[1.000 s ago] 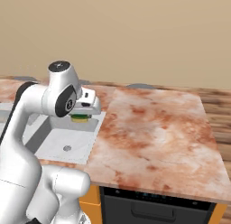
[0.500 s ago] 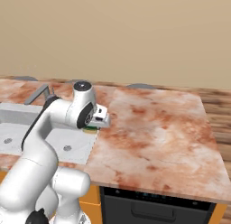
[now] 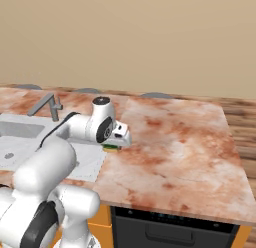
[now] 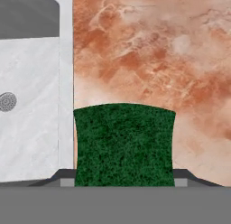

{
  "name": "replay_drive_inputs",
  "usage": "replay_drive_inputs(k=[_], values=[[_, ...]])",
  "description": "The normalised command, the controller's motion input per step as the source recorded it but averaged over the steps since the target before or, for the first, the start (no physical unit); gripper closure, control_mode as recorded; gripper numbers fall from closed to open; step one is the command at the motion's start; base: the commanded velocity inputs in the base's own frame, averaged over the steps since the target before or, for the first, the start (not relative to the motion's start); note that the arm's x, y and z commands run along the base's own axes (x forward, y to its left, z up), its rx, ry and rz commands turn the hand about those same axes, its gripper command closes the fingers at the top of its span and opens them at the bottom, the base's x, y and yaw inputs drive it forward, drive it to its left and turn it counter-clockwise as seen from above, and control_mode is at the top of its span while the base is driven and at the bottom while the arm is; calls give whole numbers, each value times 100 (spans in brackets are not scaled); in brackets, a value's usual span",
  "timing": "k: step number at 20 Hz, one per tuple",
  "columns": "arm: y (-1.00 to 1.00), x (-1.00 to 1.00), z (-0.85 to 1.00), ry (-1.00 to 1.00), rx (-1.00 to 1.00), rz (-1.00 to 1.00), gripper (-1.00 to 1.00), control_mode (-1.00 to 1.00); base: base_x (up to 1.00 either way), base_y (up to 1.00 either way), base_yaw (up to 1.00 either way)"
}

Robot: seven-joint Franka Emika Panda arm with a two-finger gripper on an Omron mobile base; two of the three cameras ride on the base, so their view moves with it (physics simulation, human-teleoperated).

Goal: Open the cabinet. Pick the sponge and place it next to the sink. Then close the cabinet.

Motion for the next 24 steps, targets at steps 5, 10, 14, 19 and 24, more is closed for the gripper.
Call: replay_drive_inputs(k=[5,10,14,19,24], values=[[-6,39,-25,22,-4,-2,100,-100,0,0,0],[0,12,-22,11,1,0,100,-100,0,0,0],[0,0,-35,0,11,0,100,-100,0,0,0],[0,0,-33,-1,15,0,100,-100,0,0,0],[0,3,-23,-5,11,0,100,-100,0,0,0]])
